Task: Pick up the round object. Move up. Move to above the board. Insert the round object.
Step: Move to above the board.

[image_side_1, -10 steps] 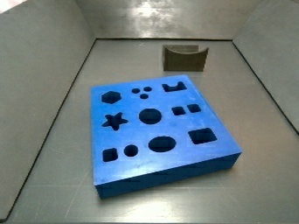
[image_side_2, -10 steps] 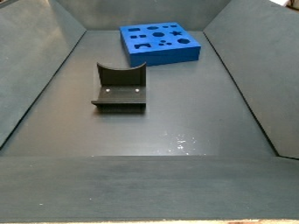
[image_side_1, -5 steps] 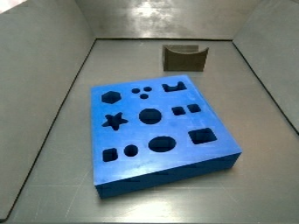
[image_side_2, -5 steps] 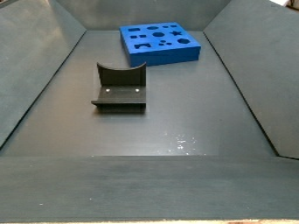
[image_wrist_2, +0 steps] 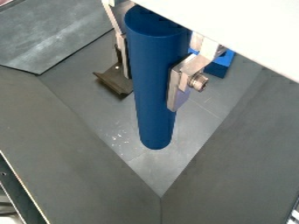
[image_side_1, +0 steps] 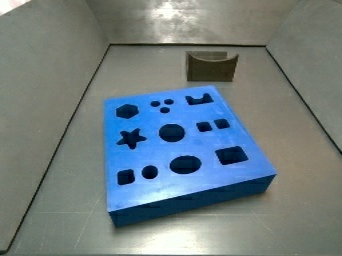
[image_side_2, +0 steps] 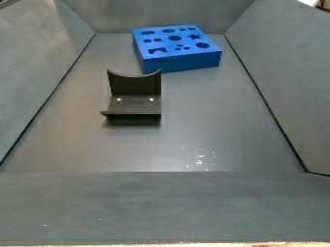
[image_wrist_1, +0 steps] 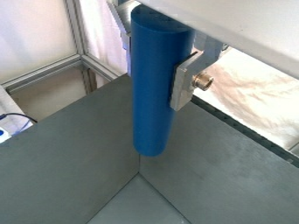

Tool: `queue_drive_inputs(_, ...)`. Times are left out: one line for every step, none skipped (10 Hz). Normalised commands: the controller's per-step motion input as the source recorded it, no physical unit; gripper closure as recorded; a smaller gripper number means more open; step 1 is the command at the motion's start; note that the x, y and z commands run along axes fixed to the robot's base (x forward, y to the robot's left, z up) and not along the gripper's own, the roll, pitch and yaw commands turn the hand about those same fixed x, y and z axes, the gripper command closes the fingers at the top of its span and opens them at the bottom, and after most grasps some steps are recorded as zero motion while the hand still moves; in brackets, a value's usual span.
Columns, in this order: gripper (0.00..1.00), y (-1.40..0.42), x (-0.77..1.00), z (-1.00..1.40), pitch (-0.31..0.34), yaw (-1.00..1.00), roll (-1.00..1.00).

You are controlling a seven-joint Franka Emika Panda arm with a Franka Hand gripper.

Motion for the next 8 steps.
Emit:
queue_drive_inputs(1.0, -0.01, -0.46, 0.03, 0.069, 0.03, 0.02)
queue_drive_inputs(1.0, -1.0, 0.42, -0.03, 0.179, -0.02, -0.36)
queue_drive_inputs(1.0, -1.0, 0.42, -0.03, 0.182, -0.02, -0.34)
queue_drive_inputs(1.0, -1.0, 0.43, -0.03, 0.185, 0.0, -0.21)
queue_drive_inputs(1.0, -1.0, 0.44, -0.03, 0.155, 0.0, -0.18)
queue_drive_inputs(1.0, -1.0, 0.44, -0.03, 0.145, 0.01, -0.1)
queue_drive_inputs(1.0, -1.0, 0.44, -0.02, 0.137, 0.01, -0.07)
queue_drive_inputs(1.0, -1.0, 0.45, -0.02, 0.12, 0.0, -0.04)
